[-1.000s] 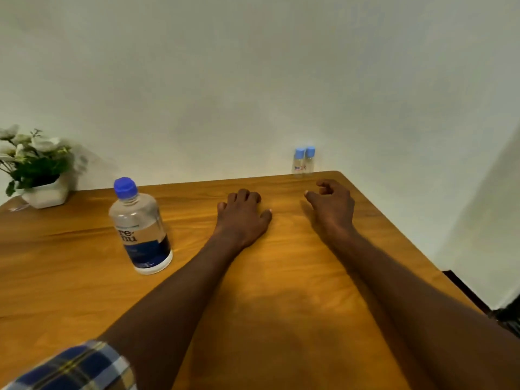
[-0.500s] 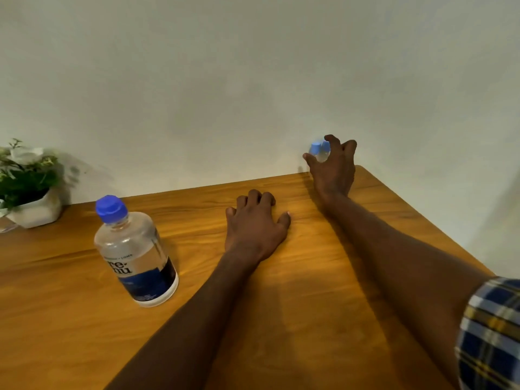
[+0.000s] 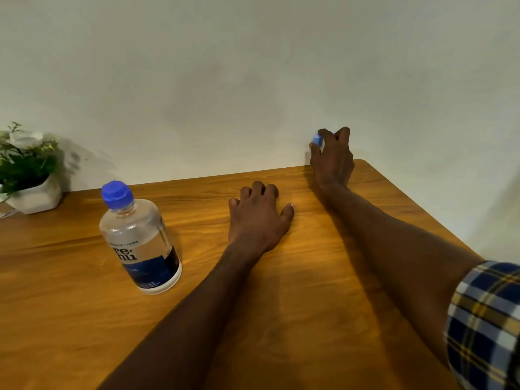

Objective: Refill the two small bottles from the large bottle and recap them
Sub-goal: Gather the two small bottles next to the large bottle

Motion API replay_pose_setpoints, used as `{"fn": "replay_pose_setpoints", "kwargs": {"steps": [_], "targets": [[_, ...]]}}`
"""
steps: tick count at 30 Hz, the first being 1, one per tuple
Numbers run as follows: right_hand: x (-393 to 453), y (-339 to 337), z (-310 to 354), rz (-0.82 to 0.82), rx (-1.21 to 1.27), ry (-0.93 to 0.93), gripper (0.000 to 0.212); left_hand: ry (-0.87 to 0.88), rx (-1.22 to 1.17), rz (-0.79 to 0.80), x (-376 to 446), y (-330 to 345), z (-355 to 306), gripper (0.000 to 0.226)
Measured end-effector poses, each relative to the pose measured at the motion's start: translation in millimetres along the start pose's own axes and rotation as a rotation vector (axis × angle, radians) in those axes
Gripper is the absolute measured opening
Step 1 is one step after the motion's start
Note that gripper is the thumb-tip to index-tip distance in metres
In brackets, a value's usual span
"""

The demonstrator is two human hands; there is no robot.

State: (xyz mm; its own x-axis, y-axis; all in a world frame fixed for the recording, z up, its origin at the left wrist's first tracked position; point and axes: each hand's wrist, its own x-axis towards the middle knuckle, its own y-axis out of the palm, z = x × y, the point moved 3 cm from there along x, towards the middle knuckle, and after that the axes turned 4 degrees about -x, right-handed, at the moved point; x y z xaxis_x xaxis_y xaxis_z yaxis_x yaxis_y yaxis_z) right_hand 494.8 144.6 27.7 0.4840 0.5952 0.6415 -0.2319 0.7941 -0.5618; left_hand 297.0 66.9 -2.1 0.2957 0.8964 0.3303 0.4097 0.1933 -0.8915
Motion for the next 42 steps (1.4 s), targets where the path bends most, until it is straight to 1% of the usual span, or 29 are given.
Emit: {"fn": "replay_pose_setpoints", "kwargs": {"steps": [3, 6, 8, 11, 13, 15, 17, 19, 21, 22, 24, 27, 30, 33, 36, 39, 42], "targets": [[-1.4, 0.3, 4.5, -0.008, 0.027, -0.089, 0.031, -0.001, 0.002, -0.003, 0.5, 1.0, 1.2, 0.055], [-2.8, 2.5, 8.4, 0.027, 0.034, -0.165, 0.03, -0.003, 0.006, -0.006, 1.1, 1.0, 1.3, 0.054], [-5.6, 1.8, 10.0, 0.047, 0.063, -0.196, 0.03, 0.004, 0.006, -0.007, 0.7, 0.9, 0.6, 0.054], [-15.1, -3.9, 11.2, 0.059, 0.197, -0.187, 0.028, -0.001, -0.006, 0.002, -2.0, -3.1, 0.0, 0.054], [-26.7, -13.9, 12.8, 0.053, 0.282, -0.148, 0.027, -0.019, -0.041, -0.006, -3.9, -7.5, -1.9, 0.049], [-47.0, -31.1, 17.9, 0.041, 0.426, -0.061, 0.028, -0.012, -0.124, -0.004, -7.1, -13.8, -5.9, 0.046], [-77.3, -52.9, 27.9, 0.027, 0.585, 0.054, 0.028, -0.024, -0.259, 0.008, -14.2, -22.2, -7.3, 0.059], [-108.3, -75.4, 39.3, 0.026, 0.694, 0.141, 0.027, -0.112, -0.447, -0.039, -23.9, -30.3, -1.7, 0.066], [-136.1, -91.2, 50.0, 0.057, 0.765, 0.227, 0.026, -0.214, -0.621, -0.082, -42.4, -37.2, 4.6, 0.067], [-148.4, -97.1, 55.4, 0.077, 0.784, 0.256, 0.026, -0.232, -0.679, -0.089, -53.4, -40.6, 6.0, 0.067], [-172.9, -111.7, 66.8, 0.131, 0.796, 0.267, 0.027, -0.217, -0.745, -0.102, -80.5, -49.1, 7.1, 0.065], [-196.9, -129.5, 81.9, 0.201, 0.784, 0.169, 0.031, -0.245, -0.858, -0.15, -117.8, -58.1, 15.8, 0.062], [-204.7, -135.9, 91.7, 0.28, 0.786, 0.115, 0.036, -0.288, -0.933, -0.198, -139.4, -65.3, 22.4, 0.054], [-207.0, -133.9, 97.4, 0.381, 0.765, 0.085, 0.042, -0.304, -0.987, -0.204, -142.8, -71.4, 21.3, 0.049], [-207.9, -132.6, 97.2, 0.464, 0.775, 0.108, 0.04, -0.282, -0.98, -0.176, -143.0, -73.7, 16.9, 0.047], [-208.2, -128.3, 94.0, 0.519, 0.81, 0.159, 0.039, -0.292, -0.98, -0.17, -141.7, -73.2, 17.2, 0.045], [-209.3, -124.9, 94.3, 0.547, 0.795, 0.153, 0.044, -0.283, -0.983, -0.156, -139.3, -74.5, 16.0, 0.044]]}}
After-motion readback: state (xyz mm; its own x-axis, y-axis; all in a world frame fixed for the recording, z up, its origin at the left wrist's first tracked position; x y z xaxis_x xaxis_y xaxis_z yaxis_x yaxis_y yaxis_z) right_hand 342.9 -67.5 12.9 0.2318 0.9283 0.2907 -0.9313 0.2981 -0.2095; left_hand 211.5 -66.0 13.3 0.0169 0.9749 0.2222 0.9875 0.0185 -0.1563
